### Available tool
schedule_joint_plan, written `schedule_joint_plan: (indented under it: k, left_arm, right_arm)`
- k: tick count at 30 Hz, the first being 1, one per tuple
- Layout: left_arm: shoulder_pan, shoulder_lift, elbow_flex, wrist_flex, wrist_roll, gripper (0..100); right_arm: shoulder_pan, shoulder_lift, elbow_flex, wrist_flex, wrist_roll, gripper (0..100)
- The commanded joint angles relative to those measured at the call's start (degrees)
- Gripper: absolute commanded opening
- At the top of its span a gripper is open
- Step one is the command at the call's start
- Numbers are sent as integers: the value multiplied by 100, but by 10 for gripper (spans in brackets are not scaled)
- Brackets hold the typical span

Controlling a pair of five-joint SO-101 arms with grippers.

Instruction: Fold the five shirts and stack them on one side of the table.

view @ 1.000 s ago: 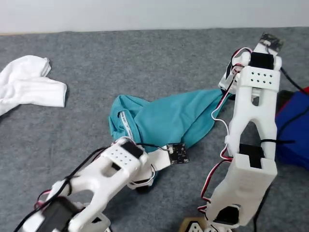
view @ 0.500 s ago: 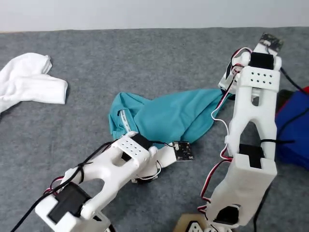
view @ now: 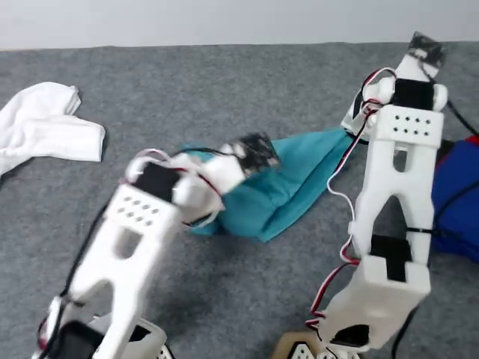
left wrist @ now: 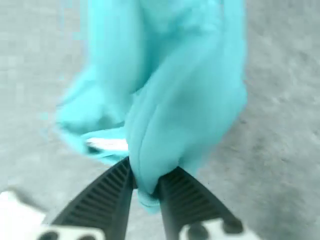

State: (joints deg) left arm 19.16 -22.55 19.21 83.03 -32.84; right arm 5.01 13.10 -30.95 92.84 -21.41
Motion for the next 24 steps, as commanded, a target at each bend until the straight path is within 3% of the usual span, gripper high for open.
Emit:
schedule_joint_plan:
  k: [1,9,17,24]
  left_arm:
    - [-571,-765,-470,26,35,3]
    - [-1837,-1442,-1332,-149,35,3]
    - [-2708,-2145,-1552,-1943,35,3]
    - [-2725,-2866,-1534,-3138,35,3]
  right_arm:
    - [-154,-804,-264,48,62,9]
    - [-497,-2123,-246,198,545,9]
    - [-514,-3327,-246,242,1301,9]
    - [-514,-4180,-246,189,1820,9]
